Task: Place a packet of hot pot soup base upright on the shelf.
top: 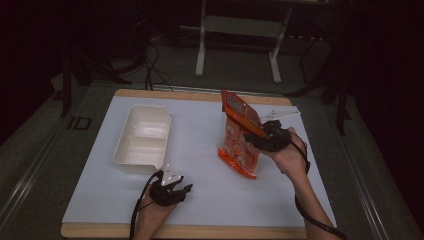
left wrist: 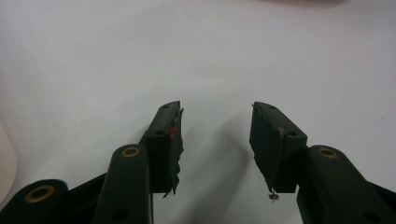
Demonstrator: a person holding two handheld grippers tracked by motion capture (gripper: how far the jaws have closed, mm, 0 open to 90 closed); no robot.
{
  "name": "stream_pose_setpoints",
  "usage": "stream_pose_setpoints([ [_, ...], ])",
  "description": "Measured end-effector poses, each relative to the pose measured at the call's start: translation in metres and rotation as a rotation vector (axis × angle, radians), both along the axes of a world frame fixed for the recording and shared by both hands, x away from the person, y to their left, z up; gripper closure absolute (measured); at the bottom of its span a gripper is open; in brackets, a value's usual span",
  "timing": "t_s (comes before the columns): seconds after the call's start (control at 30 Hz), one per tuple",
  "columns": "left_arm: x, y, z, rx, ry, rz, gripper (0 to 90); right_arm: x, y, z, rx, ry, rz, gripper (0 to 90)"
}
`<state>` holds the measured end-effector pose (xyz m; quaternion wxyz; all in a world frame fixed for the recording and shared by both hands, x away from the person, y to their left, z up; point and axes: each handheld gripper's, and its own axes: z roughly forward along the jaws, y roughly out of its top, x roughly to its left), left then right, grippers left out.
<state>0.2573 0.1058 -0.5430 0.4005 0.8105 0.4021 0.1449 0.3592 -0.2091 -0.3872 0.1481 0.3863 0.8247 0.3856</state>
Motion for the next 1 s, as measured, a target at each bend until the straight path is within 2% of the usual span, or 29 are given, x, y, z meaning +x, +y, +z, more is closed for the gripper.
stream_pose_setpoints([
  [0.23,-0.003,0.005,0.0,-0.048,0.011,-0.001,53.7,0.002,0.022,0.004,-0.018,-0.02,0.027,71.0],
  [0.43,-0.008,0.005,0.0,-0.042,0.016,-0.021,53.6,0.002,0.035,0.009,-0.018,-0.035,0.04,71.1],
  [0.6,-0.013,0.006,0.001,-0.039,0.018,-0.041,53.7,0.001,0.05,0.022,0.009,-0.056,0.058,71.1],
  [0.8,-0.012,0.007,0.001,-0.061,0.016,-0.026,53.7,0.0,0.07,0.032,0.033,-0.076,0.088,71.1],
  [1.0,-0.009,0.004,0.001,-0.047,0.017,-0.025,53.6,0.002,0.091,0.041,0.064,-0.089,0.106,71.1],
])
